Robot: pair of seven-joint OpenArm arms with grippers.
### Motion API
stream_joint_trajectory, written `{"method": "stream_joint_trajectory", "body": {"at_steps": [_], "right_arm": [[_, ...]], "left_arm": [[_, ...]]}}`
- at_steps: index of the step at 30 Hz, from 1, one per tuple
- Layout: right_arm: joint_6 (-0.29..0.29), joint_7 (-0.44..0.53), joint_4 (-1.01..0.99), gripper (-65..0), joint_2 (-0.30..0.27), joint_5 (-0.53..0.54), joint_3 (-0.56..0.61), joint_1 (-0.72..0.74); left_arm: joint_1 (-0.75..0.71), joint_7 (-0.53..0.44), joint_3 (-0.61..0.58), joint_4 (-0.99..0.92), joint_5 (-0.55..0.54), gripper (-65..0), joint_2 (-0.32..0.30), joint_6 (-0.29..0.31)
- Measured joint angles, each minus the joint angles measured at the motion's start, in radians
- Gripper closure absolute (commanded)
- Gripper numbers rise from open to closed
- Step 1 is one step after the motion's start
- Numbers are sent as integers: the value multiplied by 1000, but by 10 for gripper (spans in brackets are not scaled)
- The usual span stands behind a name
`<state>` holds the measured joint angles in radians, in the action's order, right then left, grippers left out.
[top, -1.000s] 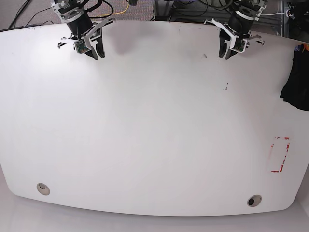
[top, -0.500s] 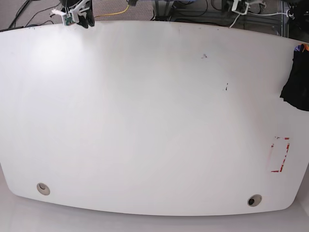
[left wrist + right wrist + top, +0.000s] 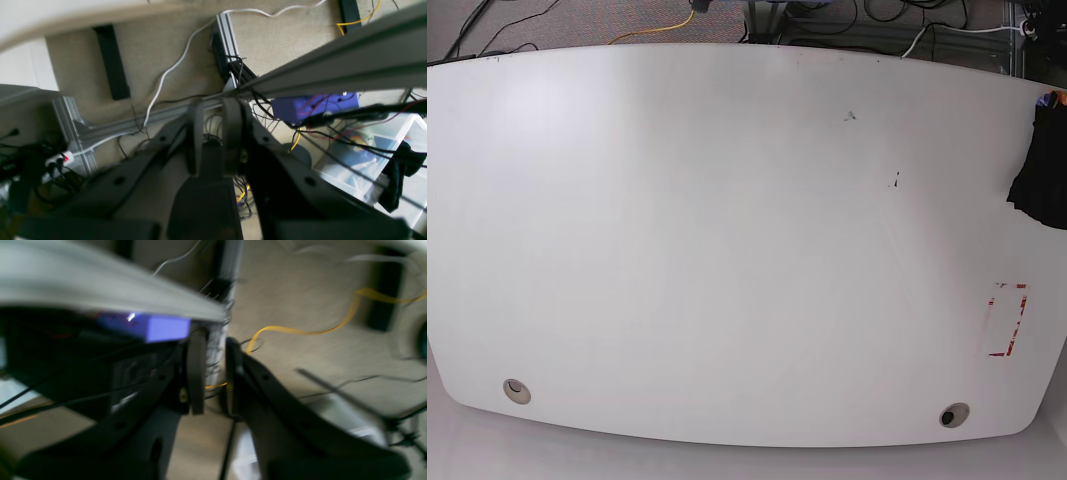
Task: Layout the t-shirt on the table in an organized manner, then fold the t-shirt properly
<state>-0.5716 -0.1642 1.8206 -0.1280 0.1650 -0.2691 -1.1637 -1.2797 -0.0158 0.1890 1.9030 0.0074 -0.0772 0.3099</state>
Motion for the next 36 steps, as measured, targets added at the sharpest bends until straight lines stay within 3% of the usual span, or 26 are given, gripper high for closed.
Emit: {"method": "stream_joint_trajectory", "body": {"at_steps": [5, 14, 25, 33, 36], "right_arm": [[11, 4, -130, -97, 0, -1, 52, 27], [14, 11, -377, -97, -14, -12, 111, 169], [22, 18, -666, -97, -16, -72, 107, 391], [23, 53, -811, -101, -14, -75, 109, 500], [52, 54, -878, -101, -13, -73, 109, 551]], "left_arm": [[31, 19, 0, -124, 5, -86, -1, -4], [262, -7, -6, -433, -1, -86, -2, -5], [478, 2, -38, -739, 13, -86, -1, 2], [647, -1, -37, -975, 99, -86, -1, -7], [702, 6, -37, -1059, 102, -86, 0, -7]]}}
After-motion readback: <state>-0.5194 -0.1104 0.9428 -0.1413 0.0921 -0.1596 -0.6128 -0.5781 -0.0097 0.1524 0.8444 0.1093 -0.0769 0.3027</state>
